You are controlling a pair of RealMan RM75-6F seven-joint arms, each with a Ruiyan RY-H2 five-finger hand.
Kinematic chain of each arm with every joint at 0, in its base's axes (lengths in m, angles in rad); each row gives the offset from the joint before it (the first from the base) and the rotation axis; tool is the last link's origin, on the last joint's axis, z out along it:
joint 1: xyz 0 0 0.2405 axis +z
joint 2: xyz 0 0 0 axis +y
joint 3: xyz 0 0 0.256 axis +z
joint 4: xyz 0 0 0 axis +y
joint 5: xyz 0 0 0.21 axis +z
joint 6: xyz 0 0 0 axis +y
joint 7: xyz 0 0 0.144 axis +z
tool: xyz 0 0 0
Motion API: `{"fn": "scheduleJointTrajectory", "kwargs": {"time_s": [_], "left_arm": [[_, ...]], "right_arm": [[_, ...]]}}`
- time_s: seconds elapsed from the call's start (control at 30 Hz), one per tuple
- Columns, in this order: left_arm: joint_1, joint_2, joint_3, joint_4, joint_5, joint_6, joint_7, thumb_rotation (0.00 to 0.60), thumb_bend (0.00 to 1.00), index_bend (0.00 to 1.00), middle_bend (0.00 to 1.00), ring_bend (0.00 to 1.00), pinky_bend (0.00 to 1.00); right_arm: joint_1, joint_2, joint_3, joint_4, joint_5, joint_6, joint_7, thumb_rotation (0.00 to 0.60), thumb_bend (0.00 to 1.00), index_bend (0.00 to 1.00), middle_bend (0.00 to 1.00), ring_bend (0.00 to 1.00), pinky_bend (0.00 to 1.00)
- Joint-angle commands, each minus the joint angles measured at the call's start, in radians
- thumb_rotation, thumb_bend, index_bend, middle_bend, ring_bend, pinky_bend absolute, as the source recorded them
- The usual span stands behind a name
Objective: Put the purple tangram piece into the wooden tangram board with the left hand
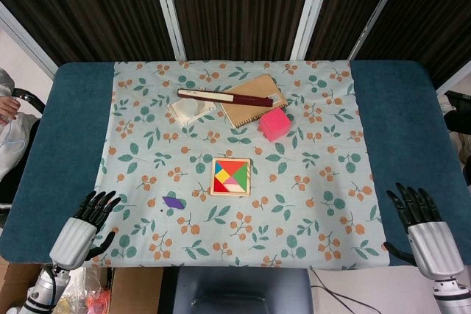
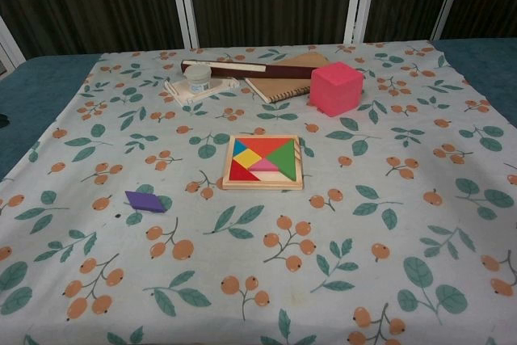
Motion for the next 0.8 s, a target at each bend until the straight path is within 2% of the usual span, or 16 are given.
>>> {"fn": "scheduleJointTrajectory", "kwargs": {"time_s": [0.03,0.23,0.3,0.33,0.4,0.43,0.47,0.53,0.63,0.73,0.8], "left_arm": [[-0.001,-0.001,0.001,0.001,0.000,-0.003,0.001,0.600,0.42,0.00,0.03,0.02,0.05],[-0.009,-0.014,0.011,0.008,0.014,-0.017,0.003,0.600,0.42,0.00,0.00,0.03,0.08],[-0.006,-0.055,0.000,0.029,0.044,0.037,-0.021,0.600,0.42,0.04,0.15,0.24,0.34],[-0.005,-0.084,-0.001,0.047,0.061,0.063,-0.043,0.600,0.42,0.08,0.30,0.42,0.54],[-0.009,-0.135,0.006,0.070,0.083,0.076,-0.079,0.600,0.42,0.17,0.69,0.82,0.90],[-0.016,-0.148,0.008,0.070,0.085,0.061,-0.081,0.600,0.42,0.20,0.82,0.93,0.98],[-0.029,-0.159,0.005,0.060,0.071,0.022,-0.069,0.600,0.42,0.21,0.91,0.98,1.00],[-0.048,-0.164,-0.002,0.032,0.040,-0.044,-0.041,0.600,0.42,0.22,0.98,1.00,1.00],[-0.056,-0.164,-0.008,0.014,0.022,-0.075,-0.024,0.600,0.42,0.24,1.00,1.00,1.00],[-0.082,-0.180,-0.037,-0.049,-0.057,-0.183,0.056,0.600,0.42,0.26,1.00,1.00,1.00],[-0.102,-0.217,-0.077,-0.077,-0.129,-0.250,0.123,0.600,0.42,0.25,1.00,1.00,1.00]], "right_arm": [[-0.002,-0.001,-0.001,0.000,-0.002,0.002,-0.004,0.600,0.12,0.00,0.00,0.00,0.00],[-0.001,-0.001,-0.005,-0.002,-0.012,0.002,-0.003,0.600,0.12,0.00,0.00,0.00,0.00],[-0.002,0.003,-0.008,-0.004,-0.011,0.001,0.005,0.600,0.12,0.00,0.00,0.00,0.00],[-0.001,0.005,-0.009,-0.006,-0.011,0.000,0.011,0.600,0.12,0.00,0.00,0.00,0.00],[0.000,0.008,-0.010,-0.008,-0.012,-0.003,0.016,0.600,0.12,0.00,0.00,0.00,0.00],[0.001,0.006,-0.009,-0.007,-0.012,-0.004,0.013,0.600,0.12,0.00,0.00,0.00,0.00],[0.003,0.003,-0.009,-0.007,-0.014,-0.007,0.008,0.600,0.12,0.00,0.00,0.00,0.00],[0.006,0.000,-0.011,-0.007,-0.018,-0.013,0.002,0.600,0.12,0.00,0.00,0.00,0.00],[0.008,-0.001,-0.012,-0.007,-0.019,-0.017,-0.001,0.600,0.12,0.00,0.00,0.00,0.00],[0.014,-0.004,-0.014,-0.010,-0.015,-0.036,-0.012,0.600,0.12,0.00,0.00,0.00,0.00],[0.019,-0.007,-0.013,-0.012,-0.008,-0.051,-0.021,0.600,0.12,0.00,0.00,0.00,0.00]]}}
